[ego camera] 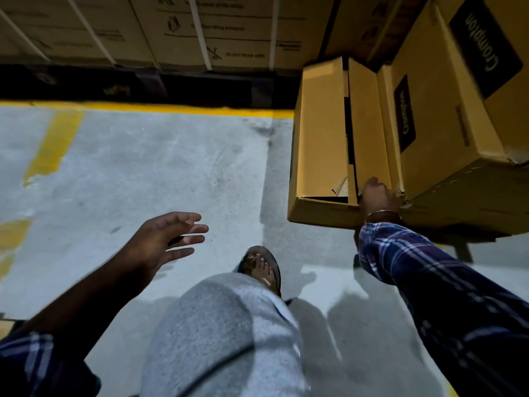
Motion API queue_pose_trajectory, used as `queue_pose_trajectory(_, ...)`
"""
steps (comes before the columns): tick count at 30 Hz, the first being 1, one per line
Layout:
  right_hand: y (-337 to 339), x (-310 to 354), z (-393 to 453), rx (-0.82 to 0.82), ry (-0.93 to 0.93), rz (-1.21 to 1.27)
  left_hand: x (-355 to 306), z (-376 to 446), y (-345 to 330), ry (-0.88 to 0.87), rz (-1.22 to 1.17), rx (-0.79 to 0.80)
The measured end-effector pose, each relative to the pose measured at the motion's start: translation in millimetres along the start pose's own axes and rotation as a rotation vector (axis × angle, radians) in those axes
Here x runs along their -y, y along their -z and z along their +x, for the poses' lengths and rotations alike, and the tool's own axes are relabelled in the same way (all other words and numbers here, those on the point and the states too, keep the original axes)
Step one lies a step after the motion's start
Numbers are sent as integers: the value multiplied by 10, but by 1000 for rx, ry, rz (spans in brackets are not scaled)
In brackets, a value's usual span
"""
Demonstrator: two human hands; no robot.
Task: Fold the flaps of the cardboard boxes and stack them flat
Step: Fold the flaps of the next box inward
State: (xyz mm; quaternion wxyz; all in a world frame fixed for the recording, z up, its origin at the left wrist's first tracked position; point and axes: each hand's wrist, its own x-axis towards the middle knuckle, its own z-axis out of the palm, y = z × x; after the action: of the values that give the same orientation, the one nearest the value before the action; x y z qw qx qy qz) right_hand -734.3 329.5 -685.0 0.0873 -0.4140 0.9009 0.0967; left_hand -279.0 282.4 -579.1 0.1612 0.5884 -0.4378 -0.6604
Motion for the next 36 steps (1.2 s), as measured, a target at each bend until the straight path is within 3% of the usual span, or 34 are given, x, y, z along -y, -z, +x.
queue_pose_trajectory(3,146,97,-12,54,-29,102,42,-92,125,2,-17,-23)
queue_pose_trajectory(16,408,1016,-675,145,297,199,188,-494,918,0,85,-74)
queue_pose_trajectory(22,304,1515,-805,196,458,135,468,115,788,90,94,-64)
queue_pose_trajectory(26,168,1604,-757,359,631,39,736,434,481,245,14,-26)
queue_pose_trajectory(30,95,1529,-446,177,400,375,945,674,150,319,-67,-21)
queue_pose_trajectory(34,-37,1657,-380,454,215,555,1030,864,-97,285,-203,-11)
queue_pose_trajectory(36,-111,1826,-428,454,221,581,1066,926,-132,208,-214,-73)
